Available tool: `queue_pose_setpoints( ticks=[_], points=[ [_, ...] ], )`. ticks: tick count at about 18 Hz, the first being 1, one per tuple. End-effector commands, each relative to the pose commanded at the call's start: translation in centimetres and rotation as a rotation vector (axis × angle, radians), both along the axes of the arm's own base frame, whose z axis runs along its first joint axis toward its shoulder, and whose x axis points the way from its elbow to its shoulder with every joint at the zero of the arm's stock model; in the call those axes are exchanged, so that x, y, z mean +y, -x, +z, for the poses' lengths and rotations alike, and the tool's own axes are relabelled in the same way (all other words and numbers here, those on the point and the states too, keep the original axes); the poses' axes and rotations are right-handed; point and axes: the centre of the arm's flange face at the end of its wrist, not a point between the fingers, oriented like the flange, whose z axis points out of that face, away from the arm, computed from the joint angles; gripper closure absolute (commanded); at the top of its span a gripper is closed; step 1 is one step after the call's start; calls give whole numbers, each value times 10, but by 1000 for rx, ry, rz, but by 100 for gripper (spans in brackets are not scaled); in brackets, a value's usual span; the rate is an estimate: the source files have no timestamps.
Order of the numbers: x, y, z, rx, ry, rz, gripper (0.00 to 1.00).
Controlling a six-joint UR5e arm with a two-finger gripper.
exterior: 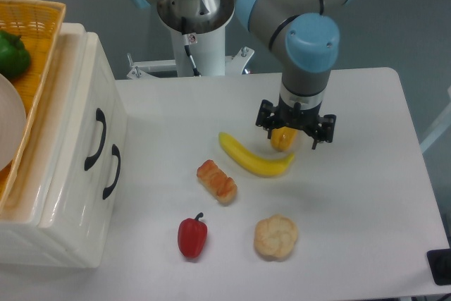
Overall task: Slide open the top white drawer
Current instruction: 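Move the gripper from the yellow pepper toward the cabinet's upper drawer handle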
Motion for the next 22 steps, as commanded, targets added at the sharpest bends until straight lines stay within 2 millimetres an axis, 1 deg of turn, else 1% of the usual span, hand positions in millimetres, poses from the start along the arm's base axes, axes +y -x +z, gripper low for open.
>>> queue_pose_setpoints(
  ticks=[3, 7, 9, 12, 15, 19, 20, 22],
  points=[
    [17, -12, 8, 9, -18, 127, 0],
    [40, -43, 5, -1, -11, 129, 0],
    [51, -56, 6, -4, -20, 170, 0],
    [68, -78, 6, -53, -60, 191, 0],
    [76, -99, 6, -70, -61, 206, 0],
    [82, -112, 9, -126, -84, 218, 0],
    [83, -118, 16, -137, -94, 214, 0],
    [88, -129, 20, -161, -106, 230, 0]
  ],
)
